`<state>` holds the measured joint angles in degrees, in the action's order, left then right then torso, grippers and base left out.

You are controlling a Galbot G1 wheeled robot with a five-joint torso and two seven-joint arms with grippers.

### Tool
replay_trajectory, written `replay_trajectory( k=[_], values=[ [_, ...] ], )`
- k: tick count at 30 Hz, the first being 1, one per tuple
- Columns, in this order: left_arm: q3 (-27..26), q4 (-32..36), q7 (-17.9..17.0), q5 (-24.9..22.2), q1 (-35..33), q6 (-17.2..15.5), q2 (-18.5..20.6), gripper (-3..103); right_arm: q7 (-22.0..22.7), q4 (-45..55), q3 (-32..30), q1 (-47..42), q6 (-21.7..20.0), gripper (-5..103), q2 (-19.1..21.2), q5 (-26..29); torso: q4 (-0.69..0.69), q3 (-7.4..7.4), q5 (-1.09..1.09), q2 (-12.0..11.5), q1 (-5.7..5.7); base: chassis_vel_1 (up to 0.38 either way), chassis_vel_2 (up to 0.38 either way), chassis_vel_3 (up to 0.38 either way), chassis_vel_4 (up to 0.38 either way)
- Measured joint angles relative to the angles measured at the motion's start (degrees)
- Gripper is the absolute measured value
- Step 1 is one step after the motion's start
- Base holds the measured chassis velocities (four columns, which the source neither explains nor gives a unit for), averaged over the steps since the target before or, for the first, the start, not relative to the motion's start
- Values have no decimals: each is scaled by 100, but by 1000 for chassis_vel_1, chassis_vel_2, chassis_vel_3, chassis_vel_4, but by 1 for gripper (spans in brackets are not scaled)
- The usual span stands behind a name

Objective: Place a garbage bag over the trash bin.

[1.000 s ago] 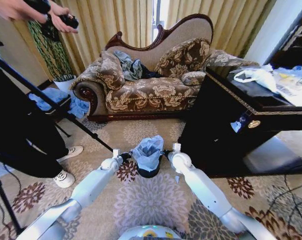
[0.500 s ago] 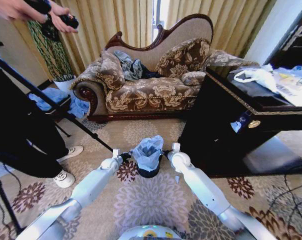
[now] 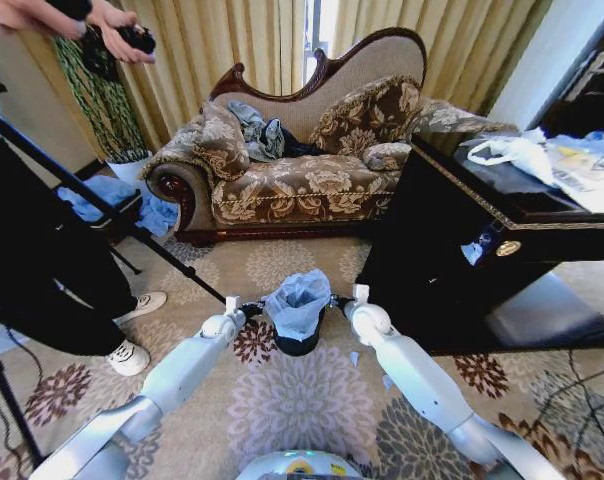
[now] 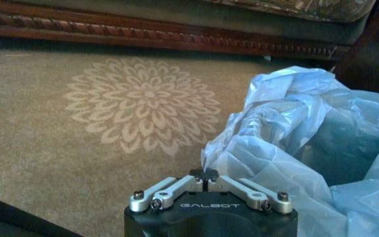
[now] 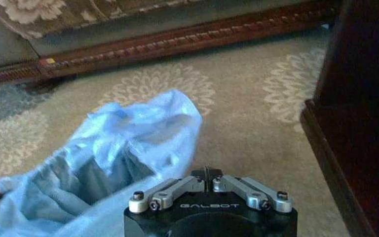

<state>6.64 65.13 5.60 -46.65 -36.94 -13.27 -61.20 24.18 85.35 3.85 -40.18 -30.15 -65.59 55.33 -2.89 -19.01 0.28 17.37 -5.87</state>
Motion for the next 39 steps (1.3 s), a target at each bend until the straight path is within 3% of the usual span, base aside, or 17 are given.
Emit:
replay_trajectory(
  k=[9,12,14,15,17,21,23,27,30,32,36,39],
  values=[
    [39,-30,-1,0,51,-1,-23,0,25,307,-87,-190,-32,-2,136,205,0,0,0,0,0,0,0,0,0],
    [45,-34,-2,0,56,-4,-36,0,205,466,-80,-166,-126,14,97,562,0,0,1,0,0,0,0,0,0],
    [46,-35,-2,-1,58,-4,-38,0,245,495,-72,-161,-150,14,75,630,0,0,0,0,0,0,0,0,0],
    [47,-39,-3,0,59,-5,-38,0,303,530,-46,-153,-176,25,37,717,0,0,1,0,0,0,0,0,0],
    [47,-40,-3,-1,59,-5,-37,0,347,529,-12,-135,-182,30,-11,744,0,0,1,0,0,0,0,0,0],
    [47,-38,-3,-1,52,-5,-24,0,369,288,29,-38,-126,46,-170,585,1,0,0,0,0,0,0,0,0],
    [47,-38,-3,-1,50,-6,-22,0,361,256,32,-25,-109,46,-183,552,1,0,0,0,0,0,0,0,0],
    [46,-36,1,1,48,-6,-29,0,343,142,73,49,-63,68,-223,475,0,0,1,0,0,0,0,0,0],
    [45,-36,3,3,46,-5,-43,0,343,94,112,75,-46,74,-261,456,-1,0,1,0,0,0,0,0,0],
    [43,-39,4,5,41,-4,-55,0,353,11,162,99,23,86,-339,380,0,0,1,0,0,0,0,0,0],
    [43,-45,5,8,35,-3,-64,0,399,-117,240,137,191,78,-486,209,0,0,0,0,0,0,0,0,0],
    [42,-42,5,9,33,-2,-62,0,406,-177,272,176,262,62,-538,127,0,0,0,0,0,0,0,0,0]
  ],
)
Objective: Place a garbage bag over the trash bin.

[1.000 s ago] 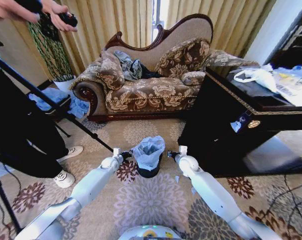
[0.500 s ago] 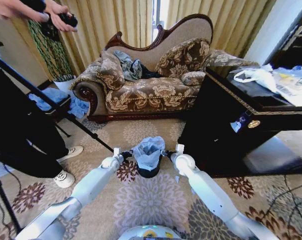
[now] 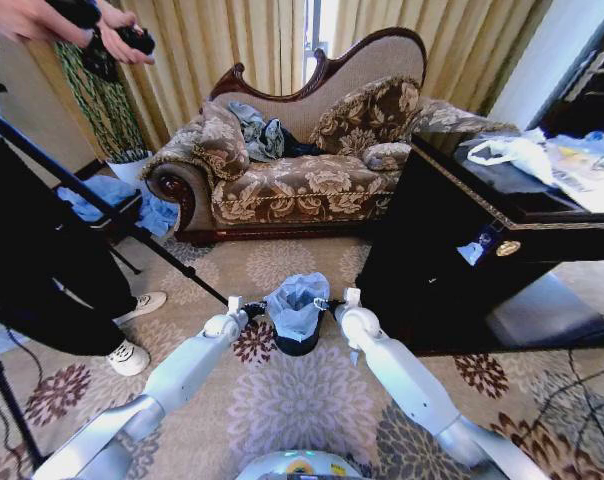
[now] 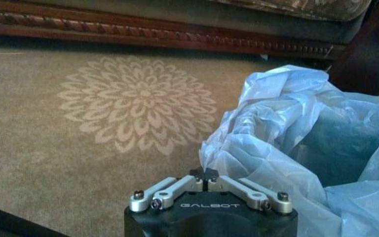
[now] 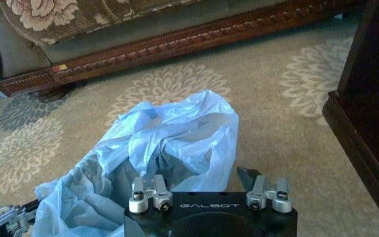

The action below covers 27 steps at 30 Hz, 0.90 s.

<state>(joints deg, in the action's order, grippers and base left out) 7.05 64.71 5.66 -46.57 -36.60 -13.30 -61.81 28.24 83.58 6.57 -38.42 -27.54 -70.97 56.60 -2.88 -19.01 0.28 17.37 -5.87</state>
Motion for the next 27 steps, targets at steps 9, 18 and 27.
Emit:
replay_trajectory(
  k=[9,18,27],
  values=[
    [-4,-7,5,-3,2,10,23,0,51,1,83,-47,187,36,6,-266,0,0,0,0,0,0,0,0,0],
    [5,-57,17,-5,40,27,-4,0,63,-45,135,-87,365,2,-56,-658,-1,0,0,0,0,0,0,0,0],
    [-5,-48,18,-11,25,40,14,0,82,-53,271,-138,550,0,-2,-1411,0,0,0,0,0,0,0,0,0]
  ],
)
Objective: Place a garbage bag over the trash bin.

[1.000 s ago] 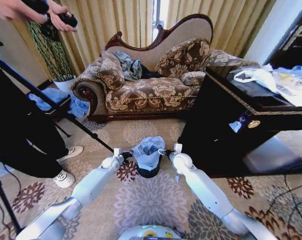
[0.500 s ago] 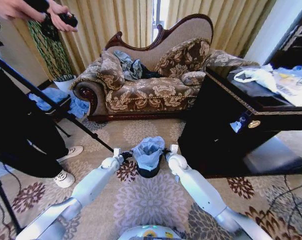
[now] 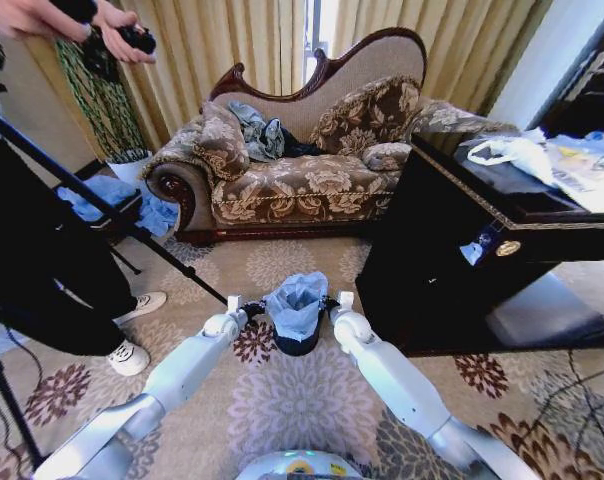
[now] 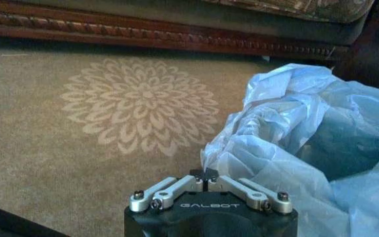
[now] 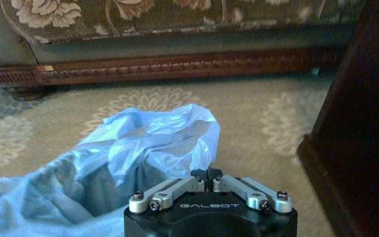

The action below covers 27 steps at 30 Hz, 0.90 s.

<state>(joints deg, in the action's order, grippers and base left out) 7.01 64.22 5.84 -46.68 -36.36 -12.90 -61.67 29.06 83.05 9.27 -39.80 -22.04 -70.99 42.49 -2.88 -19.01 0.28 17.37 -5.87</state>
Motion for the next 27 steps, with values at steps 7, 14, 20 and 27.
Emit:
replay_trajectory(
  k=[7,14,20,27],
  values=[
    [-3,24,0,-9,11,2,2,0,-11,187,74,-48,28,0,181,-383,0,0,0,0,0,0,0,0,0],
    [10,41,2,-17,30,5,-15,0,-159,159,-24,-344,19,0,354,-671,-1,0,-1,0,0,0,0,0,0],
    [33,19,9,-14,28,12,-45,0,-290,44,-146,-538,76,0,447,-874,-1,0,-1,0,0,0,0,0,0],
    [52,-46,13,-13,68,25,-61,0,-358,120,-188,-846,40,0,485,-819,-1,1,0,0,0,0,0,0,0]
  ],
)
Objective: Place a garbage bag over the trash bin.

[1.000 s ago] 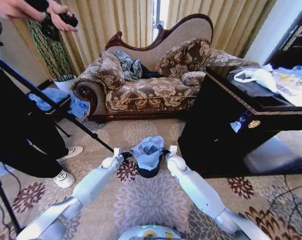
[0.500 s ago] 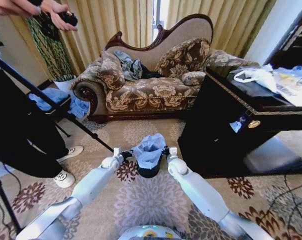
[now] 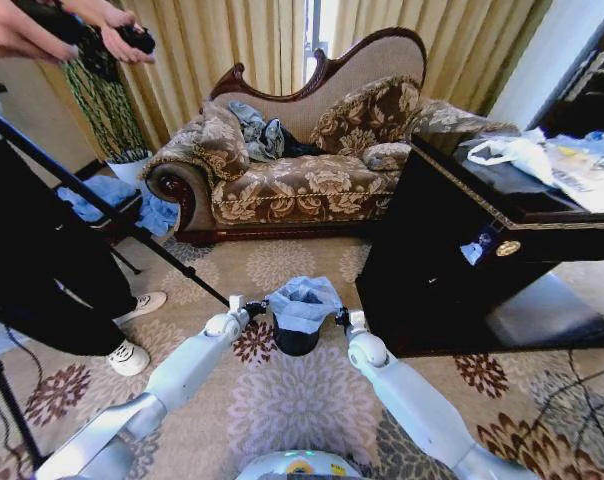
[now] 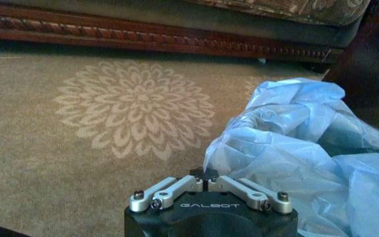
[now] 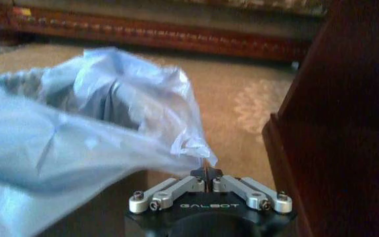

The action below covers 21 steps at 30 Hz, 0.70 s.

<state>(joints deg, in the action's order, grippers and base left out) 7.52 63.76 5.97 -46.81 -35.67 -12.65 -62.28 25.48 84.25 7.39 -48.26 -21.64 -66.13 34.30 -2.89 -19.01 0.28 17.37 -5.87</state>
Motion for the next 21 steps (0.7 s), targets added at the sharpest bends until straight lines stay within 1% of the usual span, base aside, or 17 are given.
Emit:
replay_trajectory(
  k=[7,9,12,13,14,16,17,19,20,21],
  values=[
    [0,-24,6,6,-19,15,-7,0,-78,-57,60,-153,-11,0,-36,8,1,0,0,0,0,0,0,0,0],
    [-1,-32,7,12,-36,20,-11,0,-115,-122,71,-204,53,0,-73,-65,1,0,0,0,0,0,0,0,0],
    [1,-64,8,12,-34,26,-6,0,-119,11,6,-275,40,0,-45,-91,1,0,-1,0,0,0,0,0,0],
    [9,-93,8,13,-27,30,-8,0,-113,184,-45,-323,-7,-2,14,-62,2,0,0,0,0,0,0,0,0],
    [13,-122,8,13,-14,43,-8,0,-92,447,-109,-410,-71,3,138,40,1,0,1,0,0,0,0,0,0],
    [16,-131,8,13,-11,47,-10,0,-69,582,-140,-466,-99,3,198,90,2,0,1,0,0,0,0,0,0],
    [18,-140,8,13,-11,53,-14,0,-6,867,-223,-610,-135,14,308,202,1,0,0,0,0,0,0,0,0],
    [19,-140,8,13,-11,60,-15,0,38,1024,-286,-703,-140,14,358,274,0,0,1,0,0,0,0,0,0],
    [19,-138,8,13,-16,69,-15,0,97,1217,-377,-835,-140,19,400,397,0,0,1,0,0,0,0,0,0],
    [19,-138,8,13,-16,69,-15,0,97,1217,-377,-835,-140,19,400,397,0,0,1,0,0,0,0,0,0]
  ],
)
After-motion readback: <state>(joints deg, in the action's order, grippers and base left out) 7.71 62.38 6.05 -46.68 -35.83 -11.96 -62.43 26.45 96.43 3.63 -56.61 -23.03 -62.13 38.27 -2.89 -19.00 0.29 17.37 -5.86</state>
